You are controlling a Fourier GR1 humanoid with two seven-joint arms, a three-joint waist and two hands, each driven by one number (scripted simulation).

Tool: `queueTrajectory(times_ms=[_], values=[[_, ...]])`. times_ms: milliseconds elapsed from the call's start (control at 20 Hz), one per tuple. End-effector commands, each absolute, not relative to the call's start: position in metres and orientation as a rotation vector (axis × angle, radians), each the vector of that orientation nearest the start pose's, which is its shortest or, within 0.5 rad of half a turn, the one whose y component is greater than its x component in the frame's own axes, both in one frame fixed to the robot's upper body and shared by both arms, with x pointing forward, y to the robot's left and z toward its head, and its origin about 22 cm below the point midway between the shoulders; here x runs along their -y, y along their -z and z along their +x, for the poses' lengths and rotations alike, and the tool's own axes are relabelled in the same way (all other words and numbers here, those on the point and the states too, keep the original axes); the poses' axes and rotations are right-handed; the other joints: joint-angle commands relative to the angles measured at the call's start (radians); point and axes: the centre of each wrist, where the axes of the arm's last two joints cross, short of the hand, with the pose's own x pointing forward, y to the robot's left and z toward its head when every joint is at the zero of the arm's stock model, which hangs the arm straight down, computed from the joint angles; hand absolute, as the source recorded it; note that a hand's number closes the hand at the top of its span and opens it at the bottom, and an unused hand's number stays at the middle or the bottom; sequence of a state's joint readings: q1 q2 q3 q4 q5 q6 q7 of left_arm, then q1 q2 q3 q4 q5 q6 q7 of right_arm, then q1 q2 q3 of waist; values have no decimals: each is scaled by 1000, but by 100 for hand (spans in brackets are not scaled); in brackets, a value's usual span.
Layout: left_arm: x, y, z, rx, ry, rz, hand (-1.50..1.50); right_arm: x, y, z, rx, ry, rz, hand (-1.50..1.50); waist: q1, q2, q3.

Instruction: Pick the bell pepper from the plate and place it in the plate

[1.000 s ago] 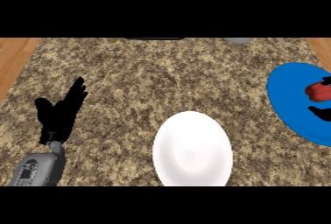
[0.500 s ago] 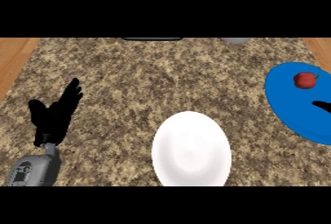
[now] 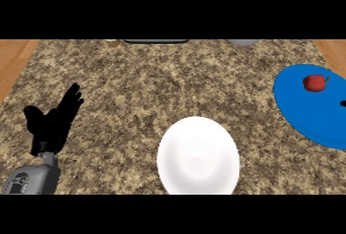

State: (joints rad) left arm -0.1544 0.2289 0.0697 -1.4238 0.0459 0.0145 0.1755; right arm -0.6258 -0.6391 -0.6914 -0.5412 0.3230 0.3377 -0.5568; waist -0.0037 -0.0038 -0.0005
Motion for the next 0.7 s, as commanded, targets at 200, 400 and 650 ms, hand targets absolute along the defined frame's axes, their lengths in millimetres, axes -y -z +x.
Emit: queueTrajectory(times_ms=[200,400,650], values=[[-265,-21,288,1409,88,164,0,545,-85,286,1754,-56,-313,-150,16,10,3],[-286,-12,273,1419,95,142,0,551,-90,282,1785,-84,-325,-150,18,8,2],[-287,-19,284,1411,74,162,0,566,-67,249,1776,-79,-352,-150,16,10,3]])
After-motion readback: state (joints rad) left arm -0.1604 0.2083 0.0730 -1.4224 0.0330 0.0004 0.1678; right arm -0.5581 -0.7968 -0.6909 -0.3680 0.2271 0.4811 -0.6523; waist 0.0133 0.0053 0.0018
